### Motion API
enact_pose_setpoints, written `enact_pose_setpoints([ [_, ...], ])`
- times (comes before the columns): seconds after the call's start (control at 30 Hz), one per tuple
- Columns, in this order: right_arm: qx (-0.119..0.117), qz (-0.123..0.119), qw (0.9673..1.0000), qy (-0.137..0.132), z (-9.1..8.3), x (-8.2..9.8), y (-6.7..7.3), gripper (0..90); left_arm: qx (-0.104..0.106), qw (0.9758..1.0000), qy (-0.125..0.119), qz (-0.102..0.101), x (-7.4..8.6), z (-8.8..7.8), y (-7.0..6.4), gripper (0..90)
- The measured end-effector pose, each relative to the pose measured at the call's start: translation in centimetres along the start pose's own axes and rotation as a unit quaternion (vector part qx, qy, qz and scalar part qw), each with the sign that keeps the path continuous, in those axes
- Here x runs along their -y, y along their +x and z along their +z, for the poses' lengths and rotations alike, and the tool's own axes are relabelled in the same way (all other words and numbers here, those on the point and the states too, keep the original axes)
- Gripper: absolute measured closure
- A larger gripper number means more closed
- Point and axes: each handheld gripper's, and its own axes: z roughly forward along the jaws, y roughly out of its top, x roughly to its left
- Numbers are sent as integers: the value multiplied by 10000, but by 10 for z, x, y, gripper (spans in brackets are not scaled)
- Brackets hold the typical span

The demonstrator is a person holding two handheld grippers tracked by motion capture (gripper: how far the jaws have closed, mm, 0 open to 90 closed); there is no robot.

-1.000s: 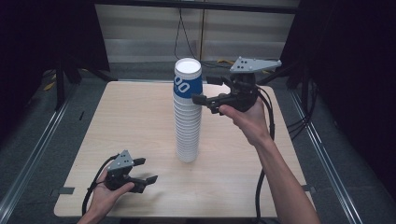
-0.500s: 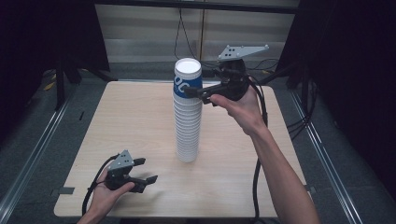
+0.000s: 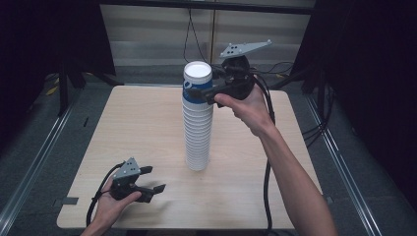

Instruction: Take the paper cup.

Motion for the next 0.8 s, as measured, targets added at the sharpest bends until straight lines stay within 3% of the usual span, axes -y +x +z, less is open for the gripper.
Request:
enact_pose_setpoints([
  [0.07, 101, -91, 9999, 88, 2, -1, 1, 226, 26, 10000, 34, -14, 0, 0, 0, 171],
  [0.3, 53, -88, 9999, 38, 4, -2, 0, 240, -3, 10000, 25, 2, 0, 0, 0, 173],
  [0.8, 59, -130, 9993, -340, -3, -6, 1, 254, -74, 10000, 44, 29, 0, 2, 2, 174],
])
